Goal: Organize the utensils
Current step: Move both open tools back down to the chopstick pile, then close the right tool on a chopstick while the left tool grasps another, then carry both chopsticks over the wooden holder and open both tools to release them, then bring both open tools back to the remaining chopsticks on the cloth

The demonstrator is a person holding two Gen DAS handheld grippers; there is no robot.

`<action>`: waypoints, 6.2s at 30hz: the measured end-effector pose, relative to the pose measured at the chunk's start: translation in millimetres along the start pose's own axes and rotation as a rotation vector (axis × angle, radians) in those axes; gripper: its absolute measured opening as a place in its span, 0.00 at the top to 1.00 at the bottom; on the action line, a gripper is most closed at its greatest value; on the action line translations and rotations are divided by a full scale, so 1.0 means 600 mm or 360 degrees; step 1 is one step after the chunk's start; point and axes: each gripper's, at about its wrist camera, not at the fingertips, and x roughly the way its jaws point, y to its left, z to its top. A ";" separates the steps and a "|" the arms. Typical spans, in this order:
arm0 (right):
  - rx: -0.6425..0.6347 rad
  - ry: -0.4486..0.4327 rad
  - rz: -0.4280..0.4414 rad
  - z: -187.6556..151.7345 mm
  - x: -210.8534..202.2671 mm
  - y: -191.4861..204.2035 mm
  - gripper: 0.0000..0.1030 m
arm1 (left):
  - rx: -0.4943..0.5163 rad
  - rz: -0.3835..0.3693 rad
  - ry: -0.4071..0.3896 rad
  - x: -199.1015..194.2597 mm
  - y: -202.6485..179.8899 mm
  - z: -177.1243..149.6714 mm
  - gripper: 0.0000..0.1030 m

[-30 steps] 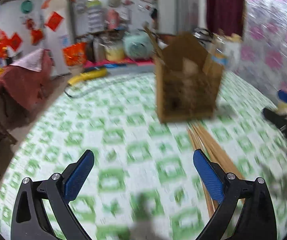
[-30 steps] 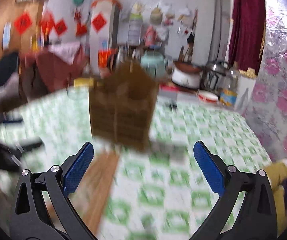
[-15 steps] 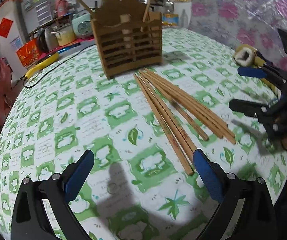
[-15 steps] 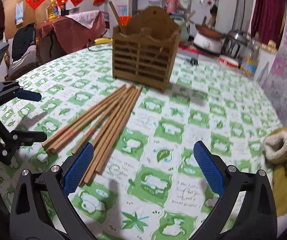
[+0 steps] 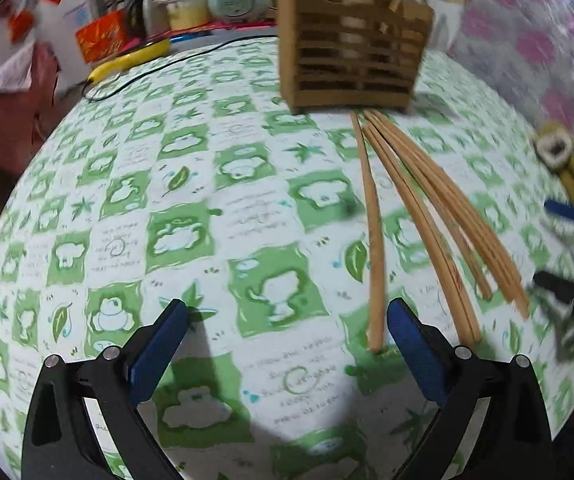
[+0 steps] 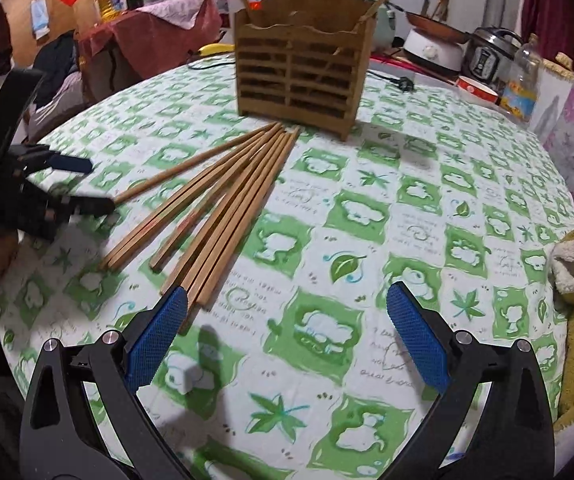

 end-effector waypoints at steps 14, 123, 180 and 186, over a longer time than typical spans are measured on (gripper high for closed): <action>-0.0100 0.0094 -0.0017 0.003 0.024 0.025 0.30 | 0.0088 0.0060 0.0016 0.006 -0.020 -0.005 0.05; 0.0505 -0.0388 -0.0088 0.159 0.020 -0.116 0.24 | -0.0109 -0.0042 -0.0538 -0.058 0.022 0.169 0.12; 0.0286 -0.0165 0.0168 0.002 -0.022 -0.013 0.21 | 0.0647 -0.0211 -0.0045 -0.025 -0.120 -0.046 0.12; 0.0374 -0.0163 0.0157 0.001 -0.020 -0.029 0.21 | 0.0449 -0.0061 -0.0083 -0.023 -0.083 -0.032 0.12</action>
